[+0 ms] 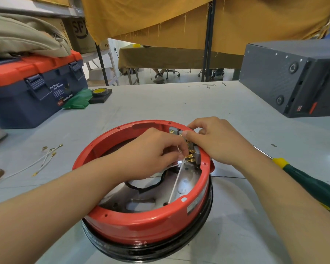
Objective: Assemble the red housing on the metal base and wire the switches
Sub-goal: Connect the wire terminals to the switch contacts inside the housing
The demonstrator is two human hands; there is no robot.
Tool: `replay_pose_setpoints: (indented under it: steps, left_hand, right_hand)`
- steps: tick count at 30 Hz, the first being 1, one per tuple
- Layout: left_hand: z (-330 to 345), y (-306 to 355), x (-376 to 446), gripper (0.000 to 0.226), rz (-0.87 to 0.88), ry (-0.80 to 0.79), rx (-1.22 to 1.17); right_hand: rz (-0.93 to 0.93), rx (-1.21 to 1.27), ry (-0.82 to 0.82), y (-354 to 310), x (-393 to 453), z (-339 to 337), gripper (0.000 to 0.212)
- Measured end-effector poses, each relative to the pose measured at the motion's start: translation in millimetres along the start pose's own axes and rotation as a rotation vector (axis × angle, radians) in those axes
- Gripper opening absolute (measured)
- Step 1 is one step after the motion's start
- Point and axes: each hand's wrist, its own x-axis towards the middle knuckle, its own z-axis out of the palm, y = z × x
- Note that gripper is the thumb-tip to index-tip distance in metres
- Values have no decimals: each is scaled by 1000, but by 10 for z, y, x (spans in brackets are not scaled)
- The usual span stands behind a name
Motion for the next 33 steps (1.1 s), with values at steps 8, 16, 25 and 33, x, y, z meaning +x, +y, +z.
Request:
replay_pose_setpoints:
  steps: [8,16,25,33]
  left_hand:
    - [11,2,-7,12,64,19,66]
    - [27,-9,-9,12,49,8,112]
    - [25,-3,3,11,71,-5,127]
    - [35,19,13,10,75,-6,108]
  right_hand:
    - [13,-4,-3,-18,-6,8,23]
    - [7,-18,1,-28,-12,18,23]
    - [-2,-40,4,-25,-5,27,25]
    - [-3,-45,9,-28,-11,25,25]
